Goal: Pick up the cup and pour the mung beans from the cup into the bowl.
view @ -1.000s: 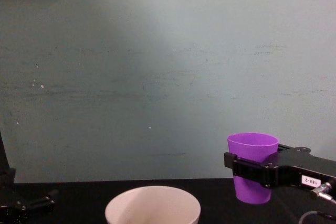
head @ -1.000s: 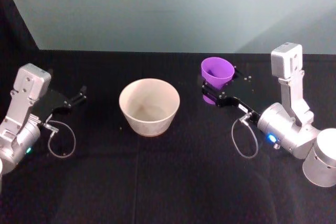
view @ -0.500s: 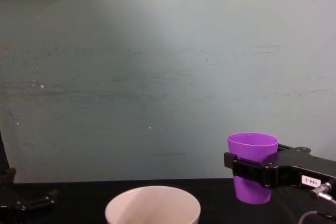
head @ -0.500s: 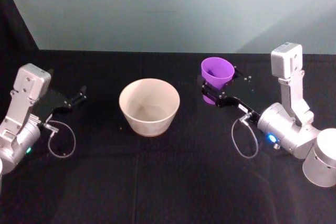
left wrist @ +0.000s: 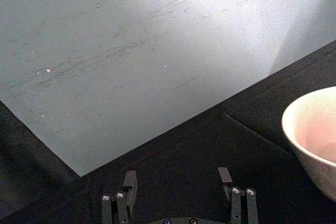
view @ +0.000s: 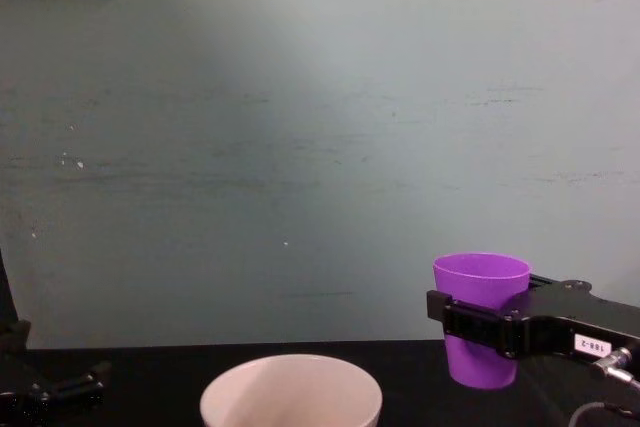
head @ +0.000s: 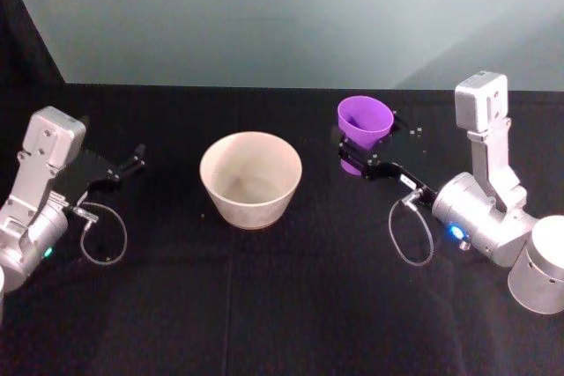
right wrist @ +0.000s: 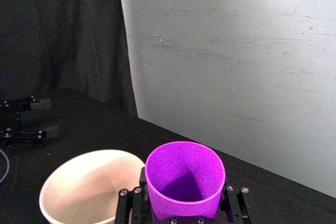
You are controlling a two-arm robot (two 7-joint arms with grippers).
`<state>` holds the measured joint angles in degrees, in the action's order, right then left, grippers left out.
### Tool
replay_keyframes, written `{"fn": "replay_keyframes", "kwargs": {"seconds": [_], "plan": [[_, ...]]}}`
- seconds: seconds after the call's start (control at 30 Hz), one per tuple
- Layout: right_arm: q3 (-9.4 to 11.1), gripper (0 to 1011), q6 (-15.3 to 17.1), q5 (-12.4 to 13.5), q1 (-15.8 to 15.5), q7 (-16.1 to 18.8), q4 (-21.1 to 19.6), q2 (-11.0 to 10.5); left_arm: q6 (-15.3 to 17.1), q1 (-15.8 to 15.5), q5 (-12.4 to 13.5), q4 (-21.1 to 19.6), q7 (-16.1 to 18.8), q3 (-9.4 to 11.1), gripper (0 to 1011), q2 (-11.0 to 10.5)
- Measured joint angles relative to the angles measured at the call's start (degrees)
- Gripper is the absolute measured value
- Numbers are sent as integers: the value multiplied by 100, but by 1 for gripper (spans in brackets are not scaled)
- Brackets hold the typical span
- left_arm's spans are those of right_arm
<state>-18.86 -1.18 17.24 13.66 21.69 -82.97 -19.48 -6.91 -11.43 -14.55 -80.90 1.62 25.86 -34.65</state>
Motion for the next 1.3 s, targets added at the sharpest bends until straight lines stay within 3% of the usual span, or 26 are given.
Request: {"fn": "replay_keyframes", "kwargs": {"seconds": [0.3, 0.5, 0.83, 1.13, 1.3], "plan": [[-16, 720, 2, -48, 2, -12, -10, -10, 0, 0, 0, 0, 0, 0, 1000, 0], [-305, 720, 180, -921, 134, -308, -272, -180, 0, 0, 0, 0, 0, 0, 1000, 0], [-345, 720, 323, -1286, 202, -301, -338, -156, 0, 0, 0, 0, 0, 0, 1000, 0], [-622, 720, 485, -1962, 489, -190, -357, -173, 0, 0, 0, 0, 0, 0, 1000, 0], [-856, 720, 567, -2479, 693, -178, -327, -156, 0, 0, 0, 0, 0, 0, 1000, 0]]}}
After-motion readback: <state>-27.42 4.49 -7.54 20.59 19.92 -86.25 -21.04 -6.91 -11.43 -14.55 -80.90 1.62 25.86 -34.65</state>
